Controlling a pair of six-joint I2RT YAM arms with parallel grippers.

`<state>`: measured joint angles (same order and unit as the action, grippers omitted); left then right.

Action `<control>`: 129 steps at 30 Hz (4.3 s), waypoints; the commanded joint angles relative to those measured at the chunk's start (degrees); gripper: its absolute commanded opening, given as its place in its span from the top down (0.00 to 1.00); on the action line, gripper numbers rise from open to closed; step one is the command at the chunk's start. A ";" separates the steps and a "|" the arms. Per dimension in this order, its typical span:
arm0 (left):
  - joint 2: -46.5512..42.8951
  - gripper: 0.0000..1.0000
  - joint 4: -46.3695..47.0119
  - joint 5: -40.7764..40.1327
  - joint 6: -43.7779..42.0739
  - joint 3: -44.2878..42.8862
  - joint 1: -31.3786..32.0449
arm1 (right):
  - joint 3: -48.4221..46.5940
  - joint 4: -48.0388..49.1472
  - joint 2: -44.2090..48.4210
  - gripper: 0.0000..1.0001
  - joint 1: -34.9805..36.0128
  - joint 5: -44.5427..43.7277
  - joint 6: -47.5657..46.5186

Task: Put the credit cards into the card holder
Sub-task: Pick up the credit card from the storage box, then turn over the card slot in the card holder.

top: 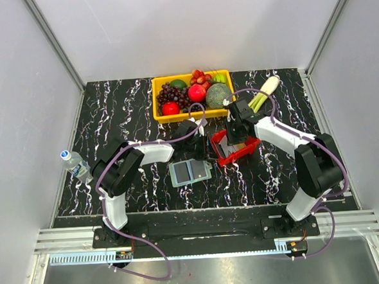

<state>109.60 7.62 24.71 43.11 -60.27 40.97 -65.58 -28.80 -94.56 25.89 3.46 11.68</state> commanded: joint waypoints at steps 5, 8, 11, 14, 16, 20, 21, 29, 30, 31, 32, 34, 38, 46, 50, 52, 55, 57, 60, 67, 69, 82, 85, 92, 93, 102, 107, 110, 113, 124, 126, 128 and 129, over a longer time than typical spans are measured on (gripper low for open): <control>-2.20 0.72 2.67 0.78 -0.22 -1.96 -0.10 | -1.48 1.20 -2.29 0.97 2.76 -3.20 -1.75; -2.20 0.72 2.58 0.87 -0.31 -2.13 -0.10 | -0.52 2.16 -2.38 0.97 3.46 -2.42 -2.19; -2.11 0.72 2.67 0.95 -0.22 -2.13 -0.10 | -0.60 2.34 -2.82 0.96 3.73 -1.97 -1.49; -2.11 0.72 2.75 0.95 -0.14 -2.04 -0.10 | -0.77 2.34 -4.04 0.94 3.91 -1.01 -1.58; -2.02 0.72 2.75 0.95 -0.14 -2.13 -0.10 | -0.69 2.87 -4.40 0.94 3.82 0.92 -1.23; -2.02 0.72 2.75 1.04 -0.13 -2.04 -0.10 | -1.04 3.31 -5.45 0.91 3.99 2.77 -0.35; -2.11 0.72 2.75 0.96 -0.13 -2.04 -0.19 | -1.13 3.40 -5.72 0.91 3.99 3.30 -0.17; -1.85 0.72 2.84 1.13 -0.05 -1.96 -0.28 | -0.95 3.66 -7.21 0.89 3.99 5.67 -0.25; -1.93 0.72 2.84 1.04 -0.05 -2.04 -0.19 | -0.95 3.75 -7.39 0.89 3.99 5.59 -0.08; -1.85 0.72 2.84 1.13 -0.05 -1.96 -0.10 | -0.86 3.66 -7.39 0.90 3.99 5.68 0.01; -1.93 0.72 2.84 1.04 -0.05 -1.87 -0.19 | -0.86 3.66 -7.22 0.93 3.99 5.42 0.01; -2.02 0.72 2.84 1.04 -0.05 -1.96 -0.19 | -0.78 3.75 -6.08 0.97 3.99 3.23 0.27; -2.29 0.72 2.41 0.87 -0.31 -2.39 -0.19 | -1.21 3.22 -2.13 1.00 3.99 -2.31 -1.13; -4.22 0.72 -1.63 -1.24 -3.21 -4.77 -0.28 | -1.74 0.85 5.17 1.00 2.33 -12.26 -2.19; -5.62 0.71 -2.08 -1.85 -4.09 -4.86 -0.19 | -1.74 -0.38 7.72 1.00 1.09 -11.12 -1.58; -7.29 0.68 -2.26 -2.47 -4.79 -4.51 -0.19 | -1.83 -0.38 9.39 1.00 1.00 -9.80 -0.79; -10.62 0.64 -2.52 -3.79 -5.41 -3.63 -0.19 | -2.01 -0.03 11.15 1.00 0.83 -6.29 1.41; -12.91 0.62 -2.69 -4.93 -6.02 -2.58 -0.19 | -1.39 1.45 11.94 1.00 0.92 -4.27 3.51; -16.86 0.57 -5.06 -8.35 -7.25 -0.65 -0.28 | 0.54 4.44 13.00 1.00 0.92 -0.31 6.59; -27.32 0.43 -9.81 -17.94 -7.61 9.37 -0.71 | 4.67 11.47 14.41 1.00 1.97 10.07 11.51; -30.13 0.42 -9.73 -18.82 -6.47 13.14 -1.07 | 6.16 13.58 14.76 1.00 3.46 10.68 12.31; -45.52 0.18 -3.14 -26.45 0.21 32.05 -1.33 | 12.67 22.99 12.39 1.00 9.53 14.55 15.65; -47.63 0.10 -1.99 -28.13 0.65 33.64 -1.42 | 12.50 23.70 11.07 1.00 9.88 15.08 15.21; -47.64 0.11 1.43 -25.77 2.94 35.48 -1.68 | 11.62 25.02 7.47 1.00 10.76 17.80 15.12; -47.46 0.12 2.39 -25.33 3.29 35.66 -1.68 | 11.70 25.28 7.12 1.00 11.02 17.81 15.21; -41.23 0.20 5.39 -21.28 4.17 34.08 -1.68 | 11.79 26.60 4.04 1.00 11.20 18.07 15.56; -38.59 0.23 6.36 -21.02 5.58 34.60 -1.68 | 12.06 26.60 2.54 1.00 11.20 18.07 15.21; -38.32 0.24 6.27 -21.28 5.58 34.61 -1.77 | 12.49 26.78 2.02 1.00 11.29 18.07 15.04; -38.93 0.24 4.96 -21.98 5.14 34.52 -1.68 | 12.93 26.86 1.67 1.00 11.20 18.07 15.04; -40.79 0.24 0.38 -24.45 3.73 34.25 -1.68 | 13.20 27.21 0.61 0.99 11.20 18.51 14.68; -40.17 0.24 1.08 -24.45 4.00 34.34 -1.60 | 13.11 27.30 0.52 0.99 11.20 18.68 14.68; -39.38 0.24 1.52 -24.53 4.08 34.26 -1.60 | 13.11 27.30 0.52 0.99 11.20 18.42 14.68; -39.12 0.24 1.52 -24.45 4.08 34.17 -1.60 | 13.20 27.30 0.52 0.99 11.20 18.51 14.68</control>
<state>69.82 7.18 1.48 47.66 -24.32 39.46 -52.36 -4.08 -93.84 36.49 20.73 26.83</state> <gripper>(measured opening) 0.762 0.011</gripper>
